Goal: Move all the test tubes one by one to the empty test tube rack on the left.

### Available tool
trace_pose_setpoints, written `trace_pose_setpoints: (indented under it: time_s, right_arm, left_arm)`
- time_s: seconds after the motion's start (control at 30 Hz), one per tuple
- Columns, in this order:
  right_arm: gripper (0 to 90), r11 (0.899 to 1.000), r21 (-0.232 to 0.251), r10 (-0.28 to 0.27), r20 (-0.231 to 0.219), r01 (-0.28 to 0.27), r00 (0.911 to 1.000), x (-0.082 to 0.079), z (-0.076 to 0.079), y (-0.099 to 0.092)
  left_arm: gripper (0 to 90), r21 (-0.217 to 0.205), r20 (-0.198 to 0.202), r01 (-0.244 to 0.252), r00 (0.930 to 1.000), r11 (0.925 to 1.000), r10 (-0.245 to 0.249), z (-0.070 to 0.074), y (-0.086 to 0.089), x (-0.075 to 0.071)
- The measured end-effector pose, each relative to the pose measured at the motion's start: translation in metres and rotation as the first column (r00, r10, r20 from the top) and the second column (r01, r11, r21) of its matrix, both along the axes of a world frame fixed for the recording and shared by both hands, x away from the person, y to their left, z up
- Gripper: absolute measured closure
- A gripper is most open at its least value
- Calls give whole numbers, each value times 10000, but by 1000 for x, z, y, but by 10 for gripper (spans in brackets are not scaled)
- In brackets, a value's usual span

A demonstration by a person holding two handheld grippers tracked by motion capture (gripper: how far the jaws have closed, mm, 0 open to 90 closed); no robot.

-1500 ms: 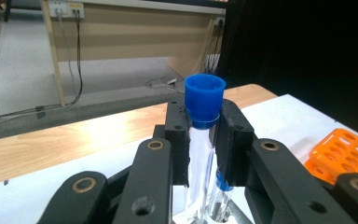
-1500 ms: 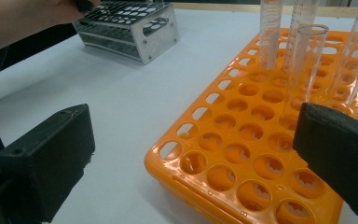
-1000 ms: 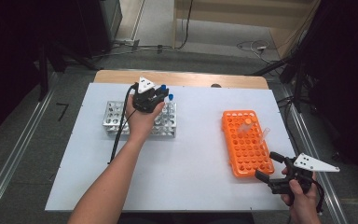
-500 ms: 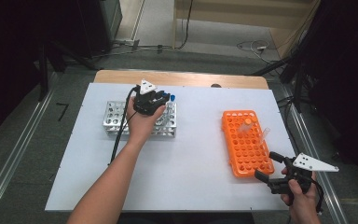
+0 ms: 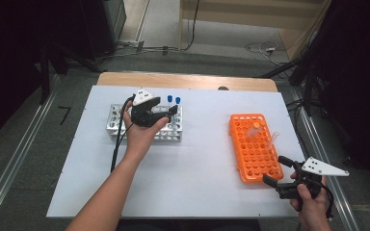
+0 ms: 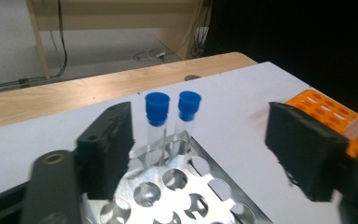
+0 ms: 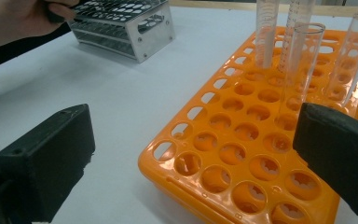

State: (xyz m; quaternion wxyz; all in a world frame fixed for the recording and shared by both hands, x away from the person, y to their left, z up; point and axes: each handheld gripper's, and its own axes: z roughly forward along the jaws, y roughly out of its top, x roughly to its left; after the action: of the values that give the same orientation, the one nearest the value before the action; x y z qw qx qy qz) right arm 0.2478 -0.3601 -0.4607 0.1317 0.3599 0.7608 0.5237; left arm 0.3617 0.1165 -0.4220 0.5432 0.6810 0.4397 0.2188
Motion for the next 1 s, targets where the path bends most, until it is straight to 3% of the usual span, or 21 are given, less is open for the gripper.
trace_pose_setpoints:
  time_s: [0.2,0.33,0.6,0.77,1.0]
  right_arm:
    - [0,9999,-139,54,2,-54,10000,4,0,2]
    - [0,9999,-116,-18,-29,18,10000,9,-1,4]
    - [0,9994,-113,-320,-77,320,9995,17,-4,3]
    - [63,9969,-189,-761,-107,759,9970,22,-5,5]
    - [243,9874,-435,-1534,-315,1520,9877,34,-8,5]
  left_arm:
    - [35,-45,297,236,9993,9997,-234,3,5,-28]
    - [15,-281,482,504,9976,9983,-490,5,9,-49]
    - [14,-311,754,688,9950,9971,-663,-3,17,-89]
    - [0,-301,811,707,9944,9970,-680,-10,19,-111]
    - [0,-271,666,986,9931,9948,-966,-17,24,-130]
